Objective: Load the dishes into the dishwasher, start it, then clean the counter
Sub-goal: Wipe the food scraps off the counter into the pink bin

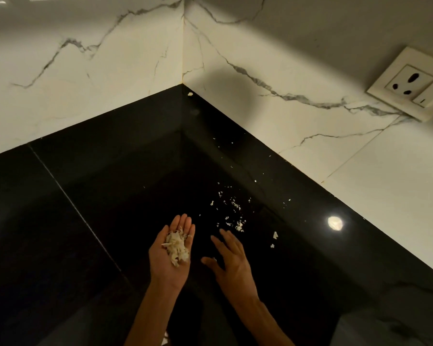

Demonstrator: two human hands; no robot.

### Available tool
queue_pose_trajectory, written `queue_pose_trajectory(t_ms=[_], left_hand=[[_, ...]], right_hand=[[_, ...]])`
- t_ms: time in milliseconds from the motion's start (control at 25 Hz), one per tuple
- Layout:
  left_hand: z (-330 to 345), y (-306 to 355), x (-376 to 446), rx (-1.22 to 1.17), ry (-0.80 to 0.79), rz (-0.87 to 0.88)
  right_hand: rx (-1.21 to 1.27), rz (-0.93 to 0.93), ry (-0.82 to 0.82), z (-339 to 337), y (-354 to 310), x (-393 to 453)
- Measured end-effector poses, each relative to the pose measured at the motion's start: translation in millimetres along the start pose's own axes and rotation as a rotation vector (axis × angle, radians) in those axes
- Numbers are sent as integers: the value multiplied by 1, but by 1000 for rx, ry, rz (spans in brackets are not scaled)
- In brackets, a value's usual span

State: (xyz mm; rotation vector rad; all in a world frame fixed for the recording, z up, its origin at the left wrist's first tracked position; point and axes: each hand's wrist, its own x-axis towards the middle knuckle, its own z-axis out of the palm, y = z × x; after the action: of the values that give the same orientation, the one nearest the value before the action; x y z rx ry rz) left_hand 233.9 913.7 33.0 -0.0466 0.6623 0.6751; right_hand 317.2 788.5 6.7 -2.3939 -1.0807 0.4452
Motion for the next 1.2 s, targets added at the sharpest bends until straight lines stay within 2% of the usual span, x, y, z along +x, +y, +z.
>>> queue_pose_trajectory(t_ms=[120, 440, 560, 600, 720, 880, 960, 1040, 1120, 1200], left_hand=[[1, 1, -2, -20, -1, 7], [0, -9, -4, 45, -6, -14], [-3, -13, -6, 42, -15, -26], [-3, -15, -8, 50, -18, -31], [-4, -24, -13, 156, -3, -58], [1, -31, -19, 147, -9, -130], [1, -28, -17, 116, -23, -93], [0, -21, -15, 79, -20, -47], [-4, -14, -13, 77, -22, -22], [-6, -11, -11, 92, -20, -2]], right_hand=[[-15, -145, 195, 3, 14, -5], [-154, -151, 148, -6, -1, 12], [161, 59, 80, -21, -13, 24], [276, 81, 105, -26, -21, 24], [409, -64, 169, -33, -55, 11], [215, -275, 281, -33, -60, -8], [214, -174, 346, -41, -33, -13], [137, 116, 329, -47, 14, -18], [12, 393, 221, -49, 54, -23], [-114, 404, 148, -41, 65, -18]])
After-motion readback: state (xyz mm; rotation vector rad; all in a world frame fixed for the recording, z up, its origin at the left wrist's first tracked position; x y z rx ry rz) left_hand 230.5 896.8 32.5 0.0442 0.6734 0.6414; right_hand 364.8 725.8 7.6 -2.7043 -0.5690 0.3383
